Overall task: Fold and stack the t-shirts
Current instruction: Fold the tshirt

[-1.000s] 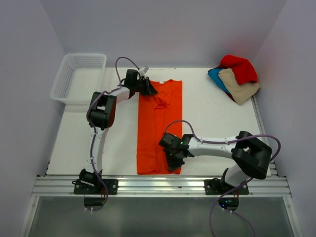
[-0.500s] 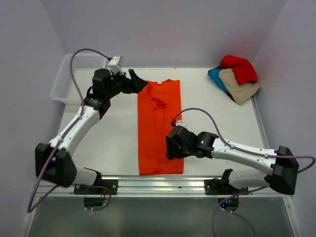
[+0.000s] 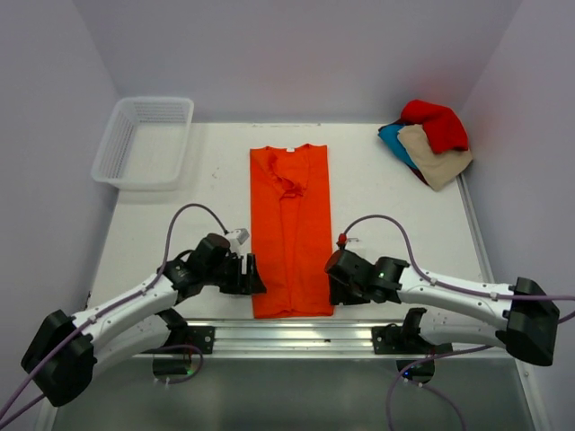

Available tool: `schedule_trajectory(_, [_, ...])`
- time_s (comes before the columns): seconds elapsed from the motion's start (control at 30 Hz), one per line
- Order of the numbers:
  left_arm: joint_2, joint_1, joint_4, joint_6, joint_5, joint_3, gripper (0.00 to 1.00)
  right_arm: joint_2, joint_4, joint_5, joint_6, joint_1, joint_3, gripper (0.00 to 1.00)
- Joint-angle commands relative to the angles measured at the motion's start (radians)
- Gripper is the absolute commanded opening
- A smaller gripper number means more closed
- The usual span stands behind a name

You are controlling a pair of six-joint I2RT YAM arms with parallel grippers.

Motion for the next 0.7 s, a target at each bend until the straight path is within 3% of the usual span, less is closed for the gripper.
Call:
schedule_trajectory(0.0, [-0.094, -0.017, 0.012, -0.08, 0.009, 0.01, 0.72, -0.089, 0.0, 0.008, 0.077, 0.002, -0.038, 0.55])
schedule_trajectory(0.17, [-0.148, -0.039, 0.032, -0.154, 0.065, -0.089, 0.71, -0.139, 0.046, -0.053, 0.123, 0.002, -0.122, 0.55])
schedule_trajectory(0.43, [-0.175, -0.08, -0.123, -0.205, 0.008, -0.114, 0.69, -0.176, 0.206, -0.144, 0.209, 0.001, -0.238, 0.54])
schedule_trajectory(0.67, [-0.111, -0.109, -0.012, -0.246, 0.0, -0.174, 0.68, -0.103, 0.33, -0.17, 0.215, 0.001, -0.281, 0.54])
